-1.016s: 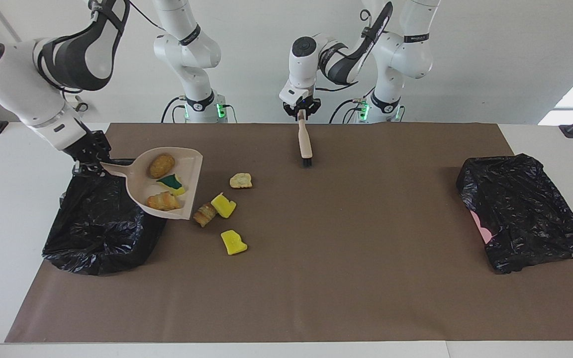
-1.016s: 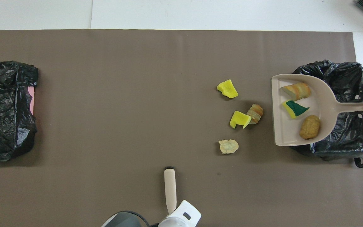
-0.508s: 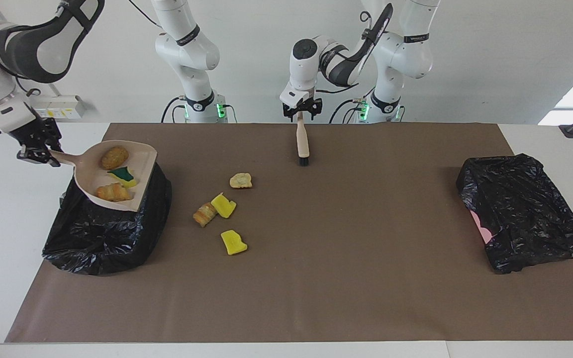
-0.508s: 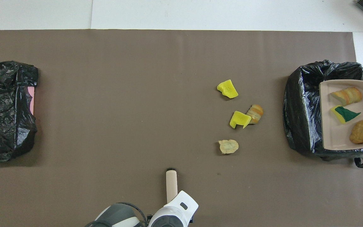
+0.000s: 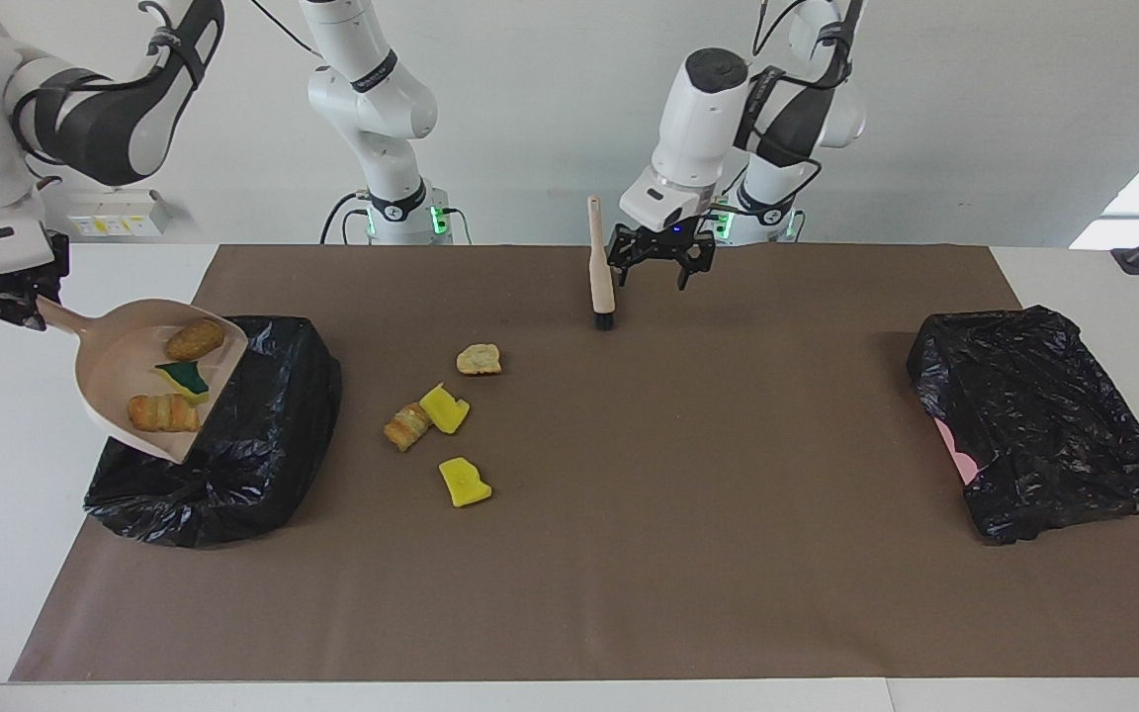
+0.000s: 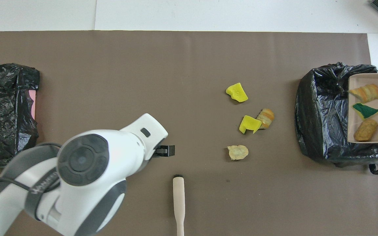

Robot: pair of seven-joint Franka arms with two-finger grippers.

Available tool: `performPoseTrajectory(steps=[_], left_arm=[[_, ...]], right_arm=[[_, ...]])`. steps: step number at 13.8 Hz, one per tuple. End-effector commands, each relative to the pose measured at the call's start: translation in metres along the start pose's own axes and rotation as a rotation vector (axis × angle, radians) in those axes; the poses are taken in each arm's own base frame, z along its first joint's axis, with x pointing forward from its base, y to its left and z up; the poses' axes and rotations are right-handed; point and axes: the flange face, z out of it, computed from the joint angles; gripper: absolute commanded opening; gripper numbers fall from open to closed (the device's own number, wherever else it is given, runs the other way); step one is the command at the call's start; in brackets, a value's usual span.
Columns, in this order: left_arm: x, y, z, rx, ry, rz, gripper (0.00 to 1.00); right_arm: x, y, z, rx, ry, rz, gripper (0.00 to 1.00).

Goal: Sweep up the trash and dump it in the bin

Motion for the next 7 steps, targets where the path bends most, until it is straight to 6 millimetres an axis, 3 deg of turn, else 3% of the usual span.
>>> performPoseTrajectory(steps=[1, 5, 7], left_arm=[[0.047, -0.028, -0.055, 0.054, 0.005, 0.035, 1.0], [0.071, -0.115, -0.142, 0.123, 0.027, 0.109, 1.0], [0.071, -0.161, -0.169, 0.136, -0.016, 0.106, 1.0]], right_arm=[[0.02, 0.005, -0.02, 0.009, -0.161, -0.016, 0.0], [0.034, 0.004, -0.038, 0.041, -0.343, -0.093, 0.0], [0.028, 0.0, -0.046, 0.044, -0.376, -0.109, 0.0]])
